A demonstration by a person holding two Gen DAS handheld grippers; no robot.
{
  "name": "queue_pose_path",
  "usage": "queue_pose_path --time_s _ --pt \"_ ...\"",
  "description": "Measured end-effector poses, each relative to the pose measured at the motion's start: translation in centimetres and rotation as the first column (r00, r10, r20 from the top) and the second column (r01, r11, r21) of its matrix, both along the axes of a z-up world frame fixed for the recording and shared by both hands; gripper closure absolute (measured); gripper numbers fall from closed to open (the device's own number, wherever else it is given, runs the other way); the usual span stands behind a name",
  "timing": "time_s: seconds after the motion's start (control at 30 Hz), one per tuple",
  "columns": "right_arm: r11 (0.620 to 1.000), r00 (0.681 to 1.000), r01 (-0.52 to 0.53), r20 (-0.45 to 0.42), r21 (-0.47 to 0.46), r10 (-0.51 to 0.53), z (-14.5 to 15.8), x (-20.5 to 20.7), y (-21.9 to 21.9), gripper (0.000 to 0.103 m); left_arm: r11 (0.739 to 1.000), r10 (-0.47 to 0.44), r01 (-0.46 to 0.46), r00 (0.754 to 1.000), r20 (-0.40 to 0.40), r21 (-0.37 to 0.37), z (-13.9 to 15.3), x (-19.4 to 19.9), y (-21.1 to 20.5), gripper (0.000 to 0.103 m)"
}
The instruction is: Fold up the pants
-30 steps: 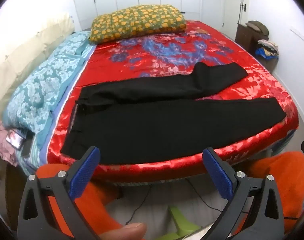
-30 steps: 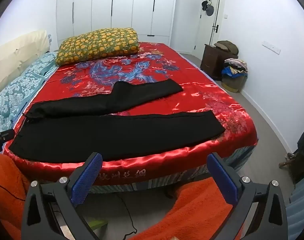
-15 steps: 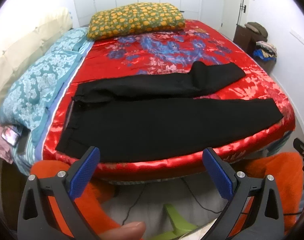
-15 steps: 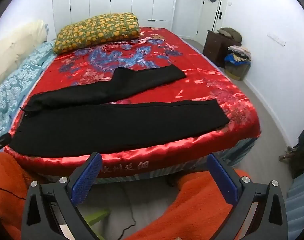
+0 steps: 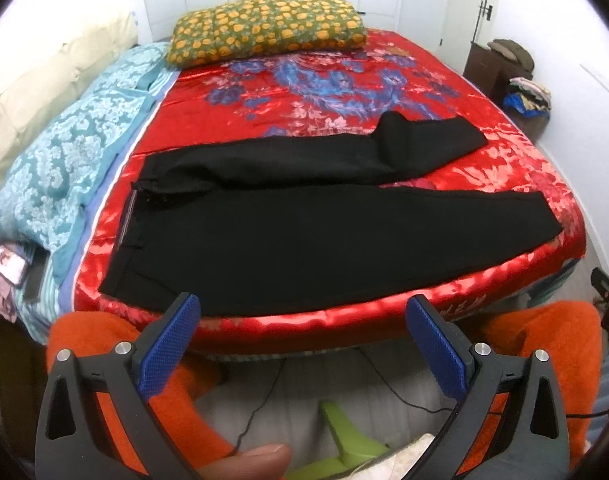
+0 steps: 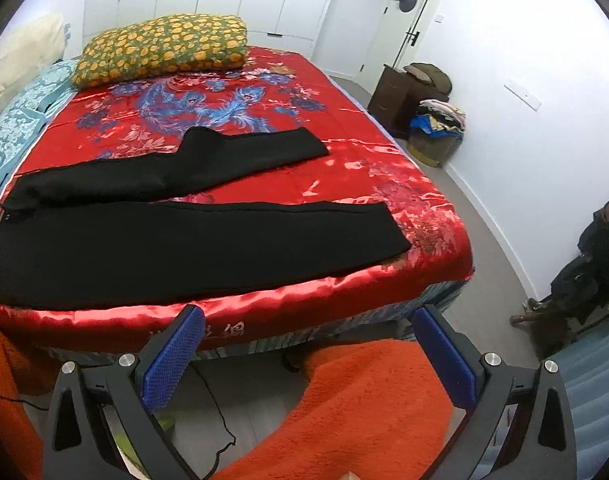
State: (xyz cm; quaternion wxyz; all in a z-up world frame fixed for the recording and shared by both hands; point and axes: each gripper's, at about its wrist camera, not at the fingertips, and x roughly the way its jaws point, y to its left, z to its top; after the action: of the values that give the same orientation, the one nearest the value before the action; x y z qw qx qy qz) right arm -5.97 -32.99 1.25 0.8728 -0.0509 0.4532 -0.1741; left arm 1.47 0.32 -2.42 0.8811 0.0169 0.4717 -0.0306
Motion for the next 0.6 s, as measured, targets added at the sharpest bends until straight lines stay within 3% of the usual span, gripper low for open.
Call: queue_pose_path --time_s 0.6 --pt "0.992 0.997 0.067 0.046 -0.106 -0.062 1.6 0.2 -0.3 0.0 1.0 0.018 -0.018 0.999 -0.039 0.015 -1.0 0.4 0.8 0.001"
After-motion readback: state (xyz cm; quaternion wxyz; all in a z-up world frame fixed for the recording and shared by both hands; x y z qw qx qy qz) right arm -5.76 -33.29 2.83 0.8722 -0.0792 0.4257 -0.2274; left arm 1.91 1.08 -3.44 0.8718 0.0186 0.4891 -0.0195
